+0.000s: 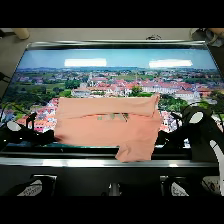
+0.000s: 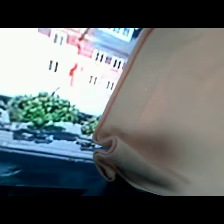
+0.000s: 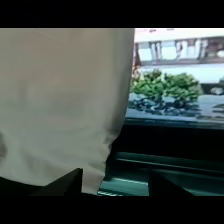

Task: Fold the shirts.

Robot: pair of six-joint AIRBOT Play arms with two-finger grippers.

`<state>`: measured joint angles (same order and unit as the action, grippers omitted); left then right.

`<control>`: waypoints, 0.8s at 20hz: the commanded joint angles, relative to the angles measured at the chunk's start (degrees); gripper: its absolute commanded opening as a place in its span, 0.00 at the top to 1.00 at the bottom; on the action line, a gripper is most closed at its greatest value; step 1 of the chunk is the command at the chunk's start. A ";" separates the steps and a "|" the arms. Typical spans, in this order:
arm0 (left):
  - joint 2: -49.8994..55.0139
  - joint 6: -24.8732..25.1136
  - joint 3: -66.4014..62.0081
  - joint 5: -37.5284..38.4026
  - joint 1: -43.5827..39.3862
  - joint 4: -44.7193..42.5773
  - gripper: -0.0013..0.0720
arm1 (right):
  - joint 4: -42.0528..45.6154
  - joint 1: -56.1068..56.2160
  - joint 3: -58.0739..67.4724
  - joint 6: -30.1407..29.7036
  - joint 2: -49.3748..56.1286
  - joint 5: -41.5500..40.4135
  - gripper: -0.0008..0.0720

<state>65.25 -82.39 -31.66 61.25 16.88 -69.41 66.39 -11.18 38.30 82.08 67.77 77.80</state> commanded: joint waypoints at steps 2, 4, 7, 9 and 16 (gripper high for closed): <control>-0.04 1.70 -0.11 0.17 0.04 2.34 0.95 | -6.47 0.04 -6.78 -3.34 -0.04 -1.53 0.39; -0.07 2.58 -0.11 0.20 0.04 4.15 0.95 | -8.66 0.04 -9.03 -3.69 -0.02 -4.11 0.39; -0.39 2.73 -0.11 0.13 0.04 4.76 0.95 | -10.43 0.04 -12.15 -4.02 -0.02 -7.34 0.39; -0.39 2.73 -0.11 -0.50 0.04 4.76 0.95 | -12.57 0.04 -13.29 -4.76 0.02 -10.54 0.40; -2.86 4.02 -4.04 -0.61 0.04 4.94 0.95 | -19.02 0.02 -6.01 -9.07 -0.79 -9.40 0.95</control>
<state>63.90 -79.20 -33.30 60.23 16.91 -64.90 50.72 -11.20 28.03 74.91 67.92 65.60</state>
